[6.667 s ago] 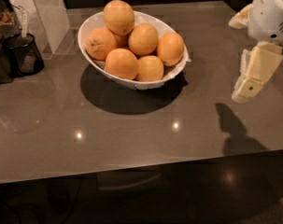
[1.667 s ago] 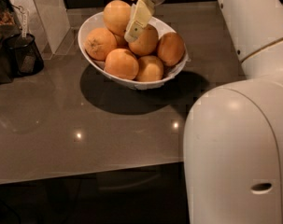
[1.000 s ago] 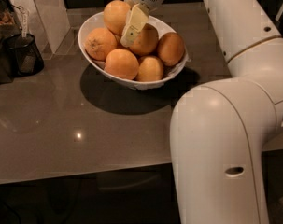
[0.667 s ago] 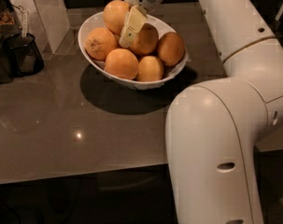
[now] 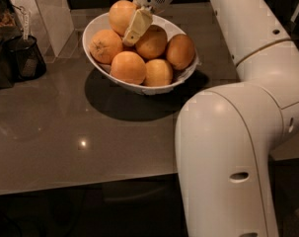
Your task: Pick orange from white bowl
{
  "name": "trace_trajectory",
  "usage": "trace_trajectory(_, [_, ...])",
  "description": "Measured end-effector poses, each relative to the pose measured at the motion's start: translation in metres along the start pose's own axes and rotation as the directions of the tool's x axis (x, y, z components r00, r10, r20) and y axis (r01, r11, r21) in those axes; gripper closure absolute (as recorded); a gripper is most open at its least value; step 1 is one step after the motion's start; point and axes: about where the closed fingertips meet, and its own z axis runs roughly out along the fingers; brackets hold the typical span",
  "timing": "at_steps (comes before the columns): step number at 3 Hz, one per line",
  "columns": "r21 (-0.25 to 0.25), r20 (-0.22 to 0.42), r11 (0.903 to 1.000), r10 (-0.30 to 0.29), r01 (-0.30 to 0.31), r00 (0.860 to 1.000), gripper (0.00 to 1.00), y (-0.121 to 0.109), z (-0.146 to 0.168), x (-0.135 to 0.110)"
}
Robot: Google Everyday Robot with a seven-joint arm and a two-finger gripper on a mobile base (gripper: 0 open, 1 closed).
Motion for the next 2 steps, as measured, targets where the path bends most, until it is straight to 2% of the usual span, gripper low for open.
trace_trajectory(2, [0.000, 0.000, 1.0000, 0.000, 0.000, 1.000, 0.89, 0.0000, 0.0000, -0.0001])
